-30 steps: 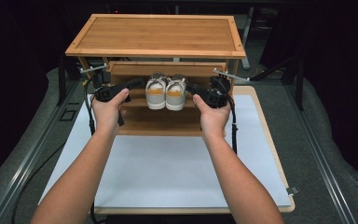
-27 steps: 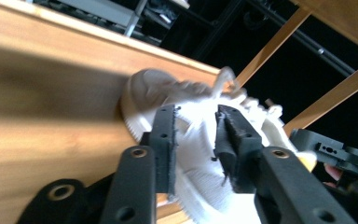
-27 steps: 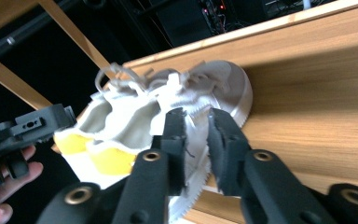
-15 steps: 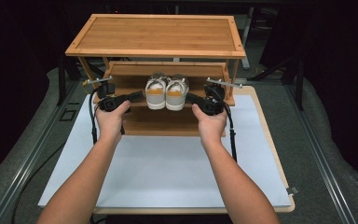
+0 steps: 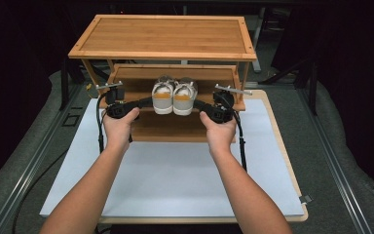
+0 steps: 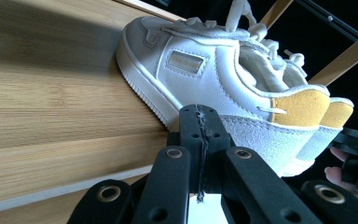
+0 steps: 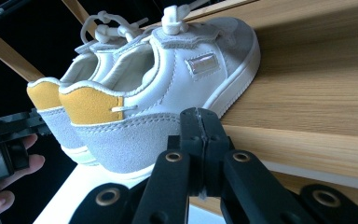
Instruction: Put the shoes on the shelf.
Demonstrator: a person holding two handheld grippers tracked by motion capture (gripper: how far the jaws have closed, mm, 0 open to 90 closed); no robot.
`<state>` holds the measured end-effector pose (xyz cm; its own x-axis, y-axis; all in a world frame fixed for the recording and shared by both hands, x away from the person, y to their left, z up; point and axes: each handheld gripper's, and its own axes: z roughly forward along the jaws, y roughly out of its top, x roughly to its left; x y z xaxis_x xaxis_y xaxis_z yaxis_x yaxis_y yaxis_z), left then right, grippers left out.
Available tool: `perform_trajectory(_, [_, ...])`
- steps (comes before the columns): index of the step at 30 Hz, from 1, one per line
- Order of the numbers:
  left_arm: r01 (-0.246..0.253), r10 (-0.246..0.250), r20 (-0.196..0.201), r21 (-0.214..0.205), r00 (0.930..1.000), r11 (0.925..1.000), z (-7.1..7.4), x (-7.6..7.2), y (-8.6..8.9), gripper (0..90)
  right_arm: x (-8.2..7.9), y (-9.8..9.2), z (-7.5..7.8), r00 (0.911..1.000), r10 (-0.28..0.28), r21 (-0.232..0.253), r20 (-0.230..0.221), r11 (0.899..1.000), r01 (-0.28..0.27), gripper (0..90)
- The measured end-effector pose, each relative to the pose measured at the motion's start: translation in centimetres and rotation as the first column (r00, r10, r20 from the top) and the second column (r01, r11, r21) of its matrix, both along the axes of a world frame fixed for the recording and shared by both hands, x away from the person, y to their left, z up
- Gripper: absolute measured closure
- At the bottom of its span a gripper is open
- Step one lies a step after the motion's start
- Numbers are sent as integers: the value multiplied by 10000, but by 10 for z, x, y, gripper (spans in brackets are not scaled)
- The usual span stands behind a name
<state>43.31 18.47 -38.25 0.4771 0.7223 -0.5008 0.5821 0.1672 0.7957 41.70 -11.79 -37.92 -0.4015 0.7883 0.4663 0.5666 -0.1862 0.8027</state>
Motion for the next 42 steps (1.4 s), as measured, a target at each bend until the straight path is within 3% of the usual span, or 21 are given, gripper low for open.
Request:
perform_trajectory(3, [-127, 125, 104, 174, 9999, 9998, 1, 1, -3, 900, 1, 2, 1, 9995, -303, -360, -47, 9989, 301, 900])
perform_trajectory(8, [-138, 138, -9, 33, 9999, 9999, 0, 5, -3, 899, 5, 2, 1, 9992, -397, -257, 43, 9989, 398, 900])
perform_trajectory(14, [-344, 342, 51, 472, 9994, 9983, 4, 13, -7, 899, 13, 5, 2, 9981, -623, -362, 23, 9974, 623, 900])
perform_trajectory(21, [-428, 426, 43, 695, 9991, 9967, 6, 23, -7, 899, 20, 8, 2, 9971, -758, -397, -67, 9964, 755, 900])
perform_trajectory(29, [-524, 529, -67, 555, 9986, 9971, 5, 31, -10, 899, 30, 7, 1, 9970, -770, -372, -36, 9963, 769, 900])
perform_trajectory(42, [-582, 595, -133, 869, 9981, 9945, 6, 48, -12, 899, 47, 7, 1, 9961, -865, -381, -161, 9956, 858, 900])
